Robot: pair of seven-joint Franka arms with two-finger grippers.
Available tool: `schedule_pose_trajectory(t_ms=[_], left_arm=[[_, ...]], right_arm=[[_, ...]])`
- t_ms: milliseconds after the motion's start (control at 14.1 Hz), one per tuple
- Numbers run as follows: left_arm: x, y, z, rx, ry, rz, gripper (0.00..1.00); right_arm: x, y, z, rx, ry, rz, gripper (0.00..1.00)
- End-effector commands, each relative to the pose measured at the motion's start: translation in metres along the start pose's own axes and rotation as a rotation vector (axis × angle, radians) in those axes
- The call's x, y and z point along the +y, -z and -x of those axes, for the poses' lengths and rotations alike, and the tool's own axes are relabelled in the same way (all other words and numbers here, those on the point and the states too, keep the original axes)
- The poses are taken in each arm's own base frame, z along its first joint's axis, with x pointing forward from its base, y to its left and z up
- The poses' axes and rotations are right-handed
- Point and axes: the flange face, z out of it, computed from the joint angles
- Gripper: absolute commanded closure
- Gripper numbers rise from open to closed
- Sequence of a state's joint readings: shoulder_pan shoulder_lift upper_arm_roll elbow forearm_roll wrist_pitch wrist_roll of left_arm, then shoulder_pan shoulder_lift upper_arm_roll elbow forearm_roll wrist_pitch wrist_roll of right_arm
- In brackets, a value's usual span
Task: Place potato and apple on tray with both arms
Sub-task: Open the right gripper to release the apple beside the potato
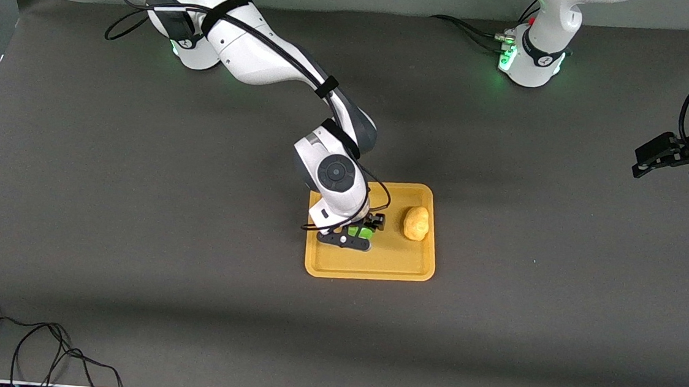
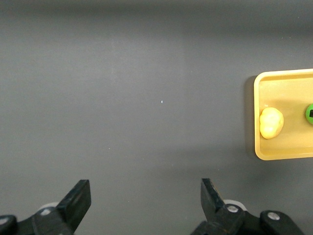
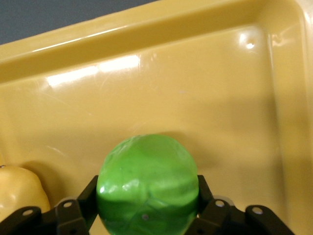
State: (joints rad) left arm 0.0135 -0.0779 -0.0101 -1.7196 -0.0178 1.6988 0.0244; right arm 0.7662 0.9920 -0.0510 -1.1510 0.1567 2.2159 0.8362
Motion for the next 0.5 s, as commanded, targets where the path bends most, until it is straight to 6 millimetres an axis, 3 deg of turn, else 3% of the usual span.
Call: schedule_pose_trajectory(t_ms=[0,213,427], left_arm=[[0.0027,0.0052,0.0022,-0.006,-0.018,0.009,0.0],[0.0027,0.006,0.0021,-0.005,-0.018,0.009,0.0],[0.0028,0.0052,0.0022,-0.006,-0.018,0.011,0.0]], right_arm=[[-0.0042,0.0031,0.0023,0.002,-0.046,0.002,0.19],[-0.0055,0.0053,0.0031,0.003,-0.045,-0.001,0.03],[-0.0054,0.0112,0.0009,0.007,-0.047,-0.006,0.0]])
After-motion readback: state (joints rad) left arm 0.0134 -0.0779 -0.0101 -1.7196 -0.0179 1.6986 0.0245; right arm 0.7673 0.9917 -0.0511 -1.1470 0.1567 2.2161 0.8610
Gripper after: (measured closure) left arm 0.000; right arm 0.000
